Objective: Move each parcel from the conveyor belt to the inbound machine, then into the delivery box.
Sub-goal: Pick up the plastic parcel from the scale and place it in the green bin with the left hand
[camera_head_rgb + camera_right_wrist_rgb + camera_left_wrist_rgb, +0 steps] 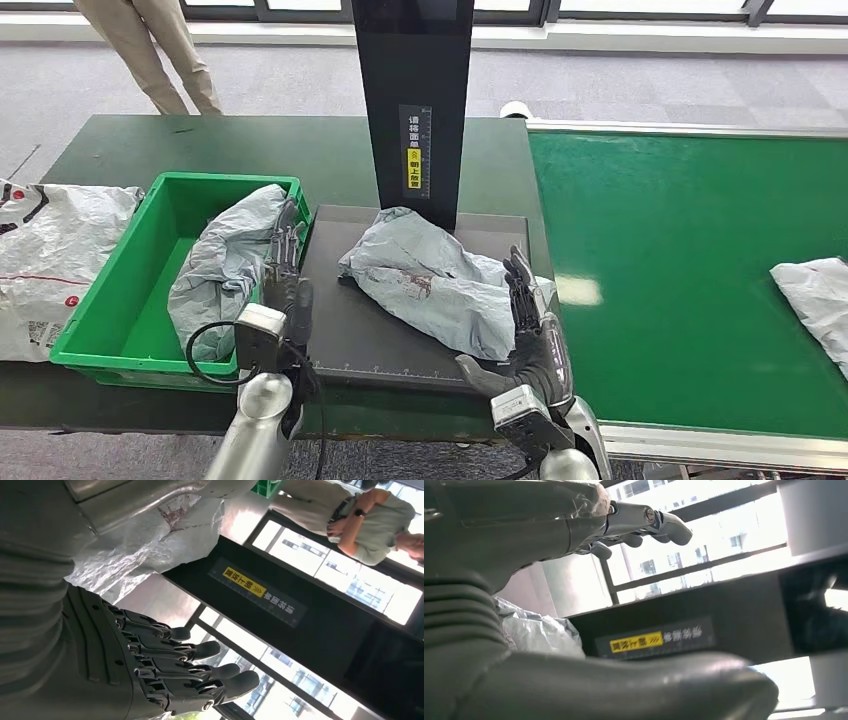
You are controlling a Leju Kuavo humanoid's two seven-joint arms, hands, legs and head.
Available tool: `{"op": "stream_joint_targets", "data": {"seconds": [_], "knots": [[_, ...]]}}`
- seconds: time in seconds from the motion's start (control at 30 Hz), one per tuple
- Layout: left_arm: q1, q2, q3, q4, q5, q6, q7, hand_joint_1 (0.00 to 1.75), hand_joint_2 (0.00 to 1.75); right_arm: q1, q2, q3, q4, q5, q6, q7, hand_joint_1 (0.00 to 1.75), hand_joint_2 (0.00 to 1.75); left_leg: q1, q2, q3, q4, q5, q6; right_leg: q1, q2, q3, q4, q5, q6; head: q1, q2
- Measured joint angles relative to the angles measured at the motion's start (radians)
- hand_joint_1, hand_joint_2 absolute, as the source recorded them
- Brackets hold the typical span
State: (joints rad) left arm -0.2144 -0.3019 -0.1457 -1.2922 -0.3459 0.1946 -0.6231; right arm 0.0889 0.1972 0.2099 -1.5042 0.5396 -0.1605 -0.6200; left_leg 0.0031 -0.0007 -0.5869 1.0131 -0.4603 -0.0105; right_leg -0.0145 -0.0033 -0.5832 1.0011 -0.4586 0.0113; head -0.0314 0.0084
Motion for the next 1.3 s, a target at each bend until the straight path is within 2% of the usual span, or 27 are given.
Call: {"op": "stream_joint_targets", "data": {"seconds": [0.13,0.3,0.47,0.7,0.83,0.97,1.3], "knots": [[-0.08,0.003,-0.065,0.089,-0.249,0.004,0.113,0.0,1.75,0.055,-0.002,0.019,-0.109,0.008,0.006,-0.025,0.0,1.75,0.0,0.0,0.0,0.0,0.0,0.0,0.0,0.0,0.0,0.0,0.0,0.0,0.0,0.0],[-0.267,-0.005,-0.143,0.406,-0.458,0.081,0.203,0.0,1.75,0.067,-0.009,0.08,-0.196,0.022,0.036,-0.077,0.0,1.75,0.0,0.001,0.001,0.0,0.001,-0.001,0.0,0.002,0.0,0.0,0.002,0.0,0.0,0.0],[-0.429,-0.029,-0.203,0.694,-0.564,0.011,0.28,0.0,1.75,0.051,-0.027,0.148,-0.241,0.013,0.059,-0.083,0.0,1.75,0.0,0.001,0.001,0.0,0.002,0.0,0.0,0.002,0.0,0.0,0.003,0.0,0.0,0.0],[-0.484,-0.058,-0.297,0.863,-0.608,-0.14,0.332,0.0,1.75,0.012,-0.033,0.171,-0.255,0.003,0.107,-0.084,0.0,1.75,0.0,0.001,0.0,0.0,0.001,0.0,0.0,0.003,0.0,0.0,0.003,0.0,0.0,0.0],[-0.489,-0.063,-0.341,0.902,-0.606,-0.164,0.346,0.0,1.75,-0.005,-0.033,0.171,-0.258,0.007,0.125,-0.084,0.0,1.75,0.0,0.001,0.0,0.0,0.001,0.0,0.0,0.002,0.0,0.0,0.003,0.0,0.0,0.0],[-0.5,-0.066,-0.377,0.928,-0.61,-0.208,0.357,1.75,1.75,-0.021,-0.03,0.171,-0.258,0.013,0.137,-0.083,0.0,1.75,0.0,0.001,0.001,0.0,0.002,0.0,0.0,0.002,0.001,0.0,0.003,0.0,0.0,0.0],[-0.513,-0.067,-0.409,0.955,-0.614,-0.207,0.362,1.75,1.75,-0.058,-0.027,0.171,-0.255,0.001,0.136,-0.083,0.0,1.75,0.0,0.0,0.002,0.0,0.002,0.0,0.0,0.001,0.004,0.0,0.003,0.0,0.0,0.0]]}}
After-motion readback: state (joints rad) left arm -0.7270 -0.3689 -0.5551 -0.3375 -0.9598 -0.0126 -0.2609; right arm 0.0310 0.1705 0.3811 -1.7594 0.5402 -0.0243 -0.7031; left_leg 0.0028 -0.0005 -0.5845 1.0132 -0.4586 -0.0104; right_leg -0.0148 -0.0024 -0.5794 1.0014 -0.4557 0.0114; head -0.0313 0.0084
